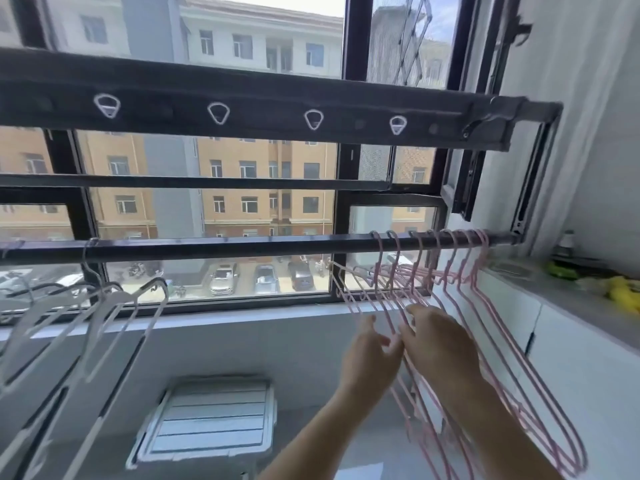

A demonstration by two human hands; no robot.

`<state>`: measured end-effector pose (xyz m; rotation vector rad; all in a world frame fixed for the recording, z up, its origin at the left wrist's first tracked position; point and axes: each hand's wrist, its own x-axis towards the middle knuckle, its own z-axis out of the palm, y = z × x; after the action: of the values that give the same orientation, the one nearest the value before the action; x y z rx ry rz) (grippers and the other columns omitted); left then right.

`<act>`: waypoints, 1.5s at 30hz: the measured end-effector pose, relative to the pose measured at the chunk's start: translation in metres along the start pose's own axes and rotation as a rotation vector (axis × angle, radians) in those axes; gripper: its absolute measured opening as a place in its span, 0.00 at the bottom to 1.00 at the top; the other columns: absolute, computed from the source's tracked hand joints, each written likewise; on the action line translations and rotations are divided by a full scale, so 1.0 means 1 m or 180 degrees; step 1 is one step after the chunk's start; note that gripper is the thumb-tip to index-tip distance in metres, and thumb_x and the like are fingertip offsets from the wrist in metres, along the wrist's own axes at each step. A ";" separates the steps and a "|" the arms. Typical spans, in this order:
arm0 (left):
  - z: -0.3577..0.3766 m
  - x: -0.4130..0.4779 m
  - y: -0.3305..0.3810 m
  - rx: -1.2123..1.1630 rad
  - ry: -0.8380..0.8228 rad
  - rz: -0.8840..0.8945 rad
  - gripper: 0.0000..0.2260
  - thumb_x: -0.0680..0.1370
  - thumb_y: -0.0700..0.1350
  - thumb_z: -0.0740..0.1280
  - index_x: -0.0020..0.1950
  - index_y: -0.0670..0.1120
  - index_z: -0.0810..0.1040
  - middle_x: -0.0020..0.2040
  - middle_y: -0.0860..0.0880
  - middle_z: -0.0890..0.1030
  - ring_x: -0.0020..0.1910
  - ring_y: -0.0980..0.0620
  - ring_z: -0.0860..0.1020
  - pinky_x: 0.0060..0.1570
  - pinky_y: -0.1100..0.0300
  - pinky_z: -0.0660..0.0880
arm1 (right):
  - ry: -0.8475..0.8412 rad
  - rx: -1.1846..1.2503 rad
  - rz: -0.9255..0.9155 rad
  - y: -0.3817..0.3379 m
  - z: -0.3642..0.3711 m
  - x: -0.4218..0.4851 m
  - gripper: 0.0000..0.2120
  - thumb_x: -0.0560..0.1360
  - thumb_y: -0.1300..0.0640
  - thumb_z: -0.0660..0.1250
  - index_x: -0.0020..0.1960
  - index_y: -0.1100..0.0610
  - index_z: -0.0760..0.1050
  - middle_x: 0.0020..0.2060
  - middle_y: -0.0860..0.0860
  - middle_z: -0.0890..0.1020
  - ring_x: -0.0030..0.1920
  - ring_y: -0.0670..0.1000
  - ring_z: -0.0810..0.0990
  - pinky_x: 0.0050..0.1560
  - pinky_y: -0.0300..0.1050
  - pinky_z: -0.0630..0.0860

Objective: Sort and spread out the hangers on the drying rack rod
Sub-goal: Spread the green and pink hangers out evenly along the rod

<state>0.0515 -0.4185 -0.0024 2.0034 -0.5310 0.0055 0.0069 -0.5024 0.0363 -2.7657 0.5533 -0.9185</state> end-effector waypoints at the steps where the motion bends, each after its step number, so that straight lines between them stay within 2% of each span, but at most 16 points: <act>1: 0.003 0.002 0.000 -0.0123 0.0051 -0.0022 0.23 0.76 0.53 0.63 0.67 0.43 0.67 0.49 0.47 0.82 0.45 0.49 0.81 0.52 0.55 0.76 | -0.0047 -0.0032 -0.0006 0.000 0.002 0.003 0.10 0.77 0.55 0.61 0.56 0.56 0.75 0.47 0.53 0.81 0.42 0.52 0.79 0.35 0.37 0.65; 2: 0.005 0.004 -0.001 -0.0219 0.0091 -0.0045 0.22 0.76 0.51 0.63 0.67 0.44 0.65 0.42 0.46 0.83 0.39 0.49 0.82 0.46 0.54 0.78 | -0.0088 -0.0059 0.0004 0.001 0.003 0.007 0.09 0.77 0.56 0.61 0.55 0.56 0.74 0.46 0.52 0.82 0.41 0.52 0.78 0.32 0.36 0.63; 4: 0.005 0.009 -0.004 -0.0353 0.0145 -0.0075 0.17 0.76 0.45 0.62 0.64 0.44 0.69 0.36 0.45 0.82 0.31 0.50 0.81 0.39 0.56 0.78 | -0.0167 -0.0074 0.0055 0.000 0.007 0.013 0.08 0.76 0.56 0.62 0.54 0.56 0.75 0.43 0.52 0.82 0.35 0.51 0.74 0.27 0.36 0.60; 7: -0.001 0.010 -0.003 -0.0810 0.0052 -0.0118 0.09 0.75 0.39 0.58 0.47 0.42 0.78 0.36 0.44 0.80 0.27 0.54 0.79 0.31 0.56 0.77 | -0.0211 0.0011 0.0051 -0.003 0.014 0.017 0.09 0.76 0.56 0.60 0.53 0.54 0.75 0.43 0.52 0.82 0.36 0.52 0.75 0.32 0.39 0.65; 9: -0.006 0.009 0.002 -0.1142 -0.0085 -0.0256 0.12 0.75 0.37 0.54 0.37 0.45 0.75 0.33 0.48 0.77 0.26 0.57 0.77 0.26 0.60 0.72 | -0.0262 0.0219 -0.0040 -0.007 0.016 0.018 0.09 0.77 0.55 0.58 0.52 0.53 0.76 0.40 0.51 0.82 0.37 0.53 0.77 0.35 0.41 0.68; 12: -0.018 0.003 0.007 -0.1604 -0.0085 -0.0405 0.13 0.79 0.41 0.53 0.37 0.47 0.71 0.31 0.52 0.76 0.23 0.56 0.76 0.25 0.64 0.69 | -0.0352 0.0653 -0.0246 -0.014 0.015 0.015 0.09 0.77 0.55 0.59 0.49 0.52 0.78 0.37 0.50 0.82 0.33 0.49 0.75 0.34 0.40 0.69; 17: -0.041 -0.005 -0.002 -0.1243 0.0192 -0.0058 0.12 0.81 0.47 0.55 0.39 0.50 0.73 0.29 0.53 0.76 0.17 0.57 0.72 0.15 0.67 0.66 | -0.0522 0.1380 -0.0373 -0.032 0.019 0.011 0.07 0.76 0.58 0.63 0.45 0.54 0.80 0.36 0.50 0.83 0.36 0.48 0.79 0.38 0.43 0.76; 20: -0.060 -0.009 -0.014 -0.0976 0.0543 0.0069 0.10 0.80 0.44 0.57 0.43 0.45 0.76 0.33 0.49 0.79 0.17 0.57 0.71 0.16 0.66 0.66 | -0.0488 0.1613 -0.0435 -0.051 0.026 0.007 0.06 0.75 0.58 0.65 0.45 0.55 0.81 0.33 0.49 0.82 0.35 0.47 0.80 0.36 0.42 0.76; 23: -0.082 -0.012 -0.031 -0.0604 0.0925 0.0093 0.12 0.79 0.43 0.57 0.43 0.43 0.78 0.32 0.50 0.80 0.20 0.59 0.69 0.25 0.62 0.70 | -0.0443 0.1668 -0.0442 -0.072 0.032 0.003 0.06 0.75 0.58 0.65 0.46 0.58 0.81 0.27 0.46 0.75 0.30 0.42 0.74 0.30 0.35 0.66; 27: -0.112 -0.019 -0.050 -0.0241 0.1363 0.0099 0.12 0.79 0.41 0.56 0.41 0.47 0.78 0.23 0.54 0.73 0.20 0.61 0.70 0.29 0.64 0.69 | -0.0428 0.1715 -0.0492 -0.098 0.038 -0.002 0.09 0.75 0.58 0.65 0.52 0.60 0.80 0.31 0.52 0.79 0.33 0.51 0.77 0.37 0.43 0.75; 30: -0.135 -0.025 -0.062 -0.0164 0.1651 0.0112 0.15 0.79 0.40 0.56 0.36 0.43 0.78 0.22 0.52 0.72 0.19 0.59 0.69 0.33 0.62 0.75 | -0.0429 0.1836 -0.0644 -0.116 0.042 -0.007 0.08 0.74 0.58 0.65 0.51 0.58 0.80 0.27 0.49 0.78 0.30 0.48 0.76 0.36 0.42 0.74; 32: -0.148 -0.029 -0.070 -0.0177 0.1770 0.0079 0.16 0.79 0.40 0.56 0.35 0.44 0.77 0.22 0.52 0.72 0.19 0.58 0.69 0.31 0.61 0.75 | -0.0460 0.1891 -0.0722 -0.128 0.045 -0.011 0.08 0.74 0.58 0.65 0.50 0.58 0.81 0.25 0.47 0.75 0.28 0.47 0.75 0.35 0.42 0.74; 34: -0.160 -0.034 -0.076 -0.0206 0.1826 0.0043 0.15 0.80 0.40 0.55 0.38 0.48 0.77 0.23 0.52 0.73 0.18 0.59 0.69 0.26 0.67 0.70 | -0.0514 0.1932 -0.0751 -0.138 0.049 -0.014 0.08 0.74 0.57 0.65 0.49 0.58 0.81 0.26 0.50 0.78 0.30 0.50 0.77 0.37 0.47 0.78; 36: -0.172 -0.037 -0.083 -0.0261 0.1903 -0.0009 0.14 0.80 0.39 0.55 0.39 0.45 0.78 0.24 0.51 0.75 0.17 0.60 0.69 0.25 0.71 0.67 | -0.0533 0.1963 -0.0779 -0.148 0.054 -0.017 0.07 0.74 0.57 0.65 0.48 0.59 0.80 0.28 0.52 0.80 0.31 0.52 0.79 0.38 0.50 0.78; 40: -0.191 -0.041 -0.094 -0.0319 0.1986 -0.0094 0.16 0.80 0.39 0.55 0.34 0.44 0.75 0.27 0.52 0.76 0.16 0.60 0.68 0.24 0.69 0.68 | -0.0580 0.1914 -0.0845 -0.162 0.059 -0.022 0.07 0.75 0.57 0.64 0.47 0.57 0.80 0.26 0.51 0.78 0.29 0.51 0.77 0.36 0.49 0.77; 45: -0.201 -0.045 -0.103 -0.0271 0.2063 -0.0105 0.14 0.80 0.39 0.56 0.41 0.38 0.78 0.29 0.48 0.79 0.17 0.61 0.68 0.23 0.69 0.69 | -0.0615 0.1893 -0.0854 -0.173 0.063 -0.025 0.08 0.75 0.56 0.65 0.48 0.58 0.79 0.28 0.53 0.79 0.32 0.55 0.79 0.39 0.53 0.78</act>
<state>0.0932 -0.1923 -0.0029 1.7924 -0.0776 0.5814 0.0768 -0.3313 0.0202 -2.3633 -0.1185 -0.7020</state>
